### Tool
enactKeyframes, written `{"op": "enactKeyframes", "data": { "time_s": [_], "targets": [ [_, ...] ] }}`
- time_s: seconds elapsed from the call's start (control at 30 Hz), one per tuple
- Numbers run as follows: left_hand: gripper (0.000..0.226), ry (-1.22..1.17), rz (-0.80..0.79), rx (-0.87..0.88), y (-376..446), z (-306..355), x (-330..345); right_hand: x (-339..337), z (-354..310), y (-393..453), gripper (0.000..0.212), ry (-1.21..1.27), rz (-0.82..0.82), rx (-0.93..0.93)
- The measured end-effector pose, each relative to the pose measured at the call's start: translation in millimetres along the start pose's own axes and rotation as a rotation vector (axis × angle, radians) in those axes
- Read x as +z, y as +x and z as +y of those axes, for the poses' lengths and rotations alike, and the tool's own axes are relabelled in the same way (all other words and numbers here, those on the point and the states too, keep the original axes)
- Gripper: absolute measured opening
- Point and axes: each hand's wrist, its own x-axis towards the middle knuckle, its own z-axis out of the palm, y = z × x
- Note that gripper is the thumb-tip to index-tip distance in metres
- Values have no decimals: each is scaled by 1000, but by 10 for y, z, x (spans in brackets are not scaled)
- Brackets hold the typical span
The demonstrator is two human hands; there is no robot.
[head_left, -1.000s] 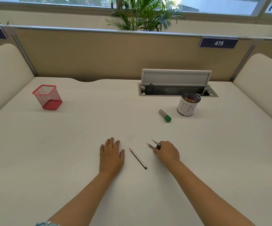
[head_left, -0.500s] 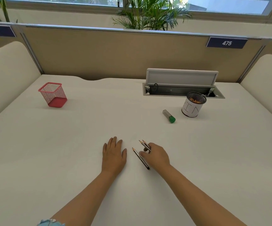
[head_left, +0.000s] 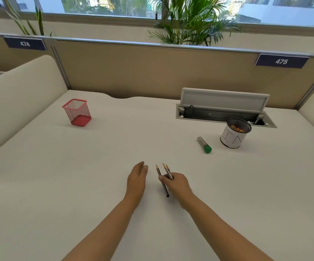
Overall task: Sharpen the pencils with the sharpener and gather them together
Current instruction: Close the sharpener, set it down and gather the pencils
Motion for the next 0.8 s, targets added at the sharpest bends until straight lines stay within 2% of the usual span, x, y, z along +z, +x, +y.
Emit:
{"op": "enactKeyframes", "data": {
  "time_s": [0.07, 0.17, 0.37, 0.57, 0.8],
  "targets": [
    [28, -224, -68, -112, -88, 104, 38, -17, -67, -2, 29, 77, -29, -27],
    [19, -280, -186, -123, -186, 179, 60, 11, -137, -3, 24, 37, -74, -83],
    [15, -352, -95, -131, -195, 254, 45, 145, -170, 3, 16, -257, -77, -249],
    [18, -344, -30, -92, -125, 309, -111, 232, -285, 105, 30, 54, -182, -207],
    [18, -260, -66, -13, 120, 417, -409, 378, -549, 213, 26, 63, -267, -234]
  ]
}}
